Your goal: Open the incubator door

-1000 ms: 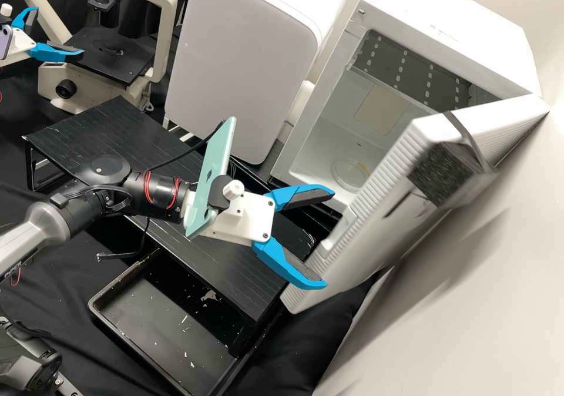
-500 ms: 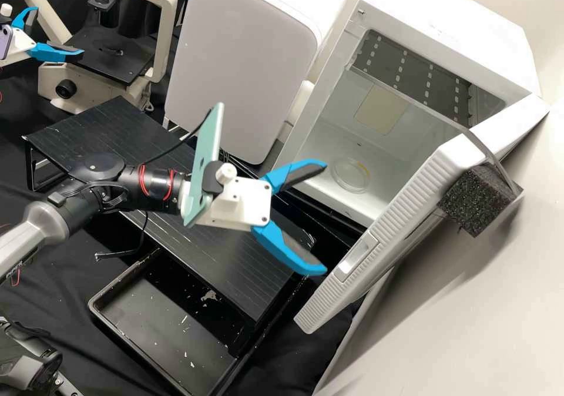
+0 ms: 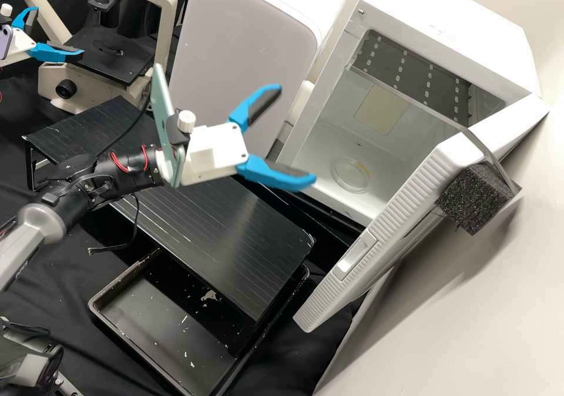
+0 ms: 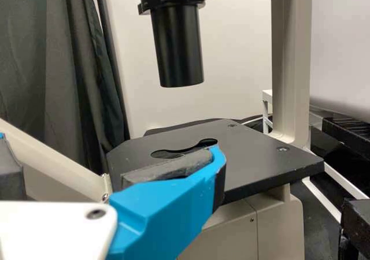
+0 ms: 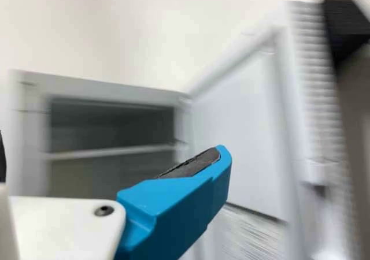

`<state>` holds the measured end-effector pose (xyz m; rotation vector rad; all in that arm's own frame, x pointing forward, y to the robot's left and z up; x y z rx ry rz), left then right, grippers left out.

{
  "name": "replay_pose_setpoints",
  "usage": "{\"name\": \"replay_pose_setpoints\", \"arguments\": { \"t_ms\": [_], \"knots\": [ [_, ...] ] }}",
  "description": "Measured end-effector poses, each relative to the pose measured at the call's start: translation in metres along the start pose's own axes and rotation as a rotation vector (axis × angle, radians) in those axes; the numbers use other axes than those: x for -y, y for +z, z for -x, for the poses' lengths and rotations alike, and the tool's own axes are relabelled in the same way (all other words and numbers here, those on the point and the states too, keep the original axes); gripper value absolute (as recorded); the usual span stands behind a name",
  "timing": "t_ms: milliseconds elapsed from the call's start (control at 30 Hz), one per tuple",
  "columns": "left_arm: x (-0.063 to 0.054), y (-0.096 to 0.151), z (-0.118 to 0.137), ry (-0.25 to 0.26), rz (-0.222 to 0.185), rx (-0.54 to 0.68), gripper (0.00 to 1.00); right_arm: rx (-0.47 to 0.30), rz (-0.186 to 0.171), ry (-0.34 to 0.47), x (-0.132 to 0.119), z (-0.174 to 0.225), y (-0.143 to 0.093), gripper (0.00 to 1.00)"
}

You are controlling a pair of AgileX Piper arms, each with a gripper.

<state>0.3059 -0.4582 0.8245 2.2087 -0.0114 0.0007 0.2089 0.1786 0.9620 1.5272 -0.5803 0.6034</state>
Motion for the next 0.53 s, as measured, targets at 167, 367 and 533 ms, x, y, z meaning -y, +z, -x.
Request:
{"name": "replay_pose_setpoints", "arguments": {
  "t_ms": [167,367,533],
  "knots": [
    [0.000,0.000,0.000,0.000,0.000,0.000,1.00,-0.145,-0.062,-0.150,0.028,0.005,0.001,1.00],
    [0.000,0.000,0.000,0.000,0.000,0.000,1.00,-0.231,-0.097,-0.274,0.059,0.016,0.010,1.00],
    [0.000,0.000,0.000,0.000,0.000,0.000,1.00,-0.263,-0.152,-0.319,0.076,0.023,0.020,1.00]
  ]
}}
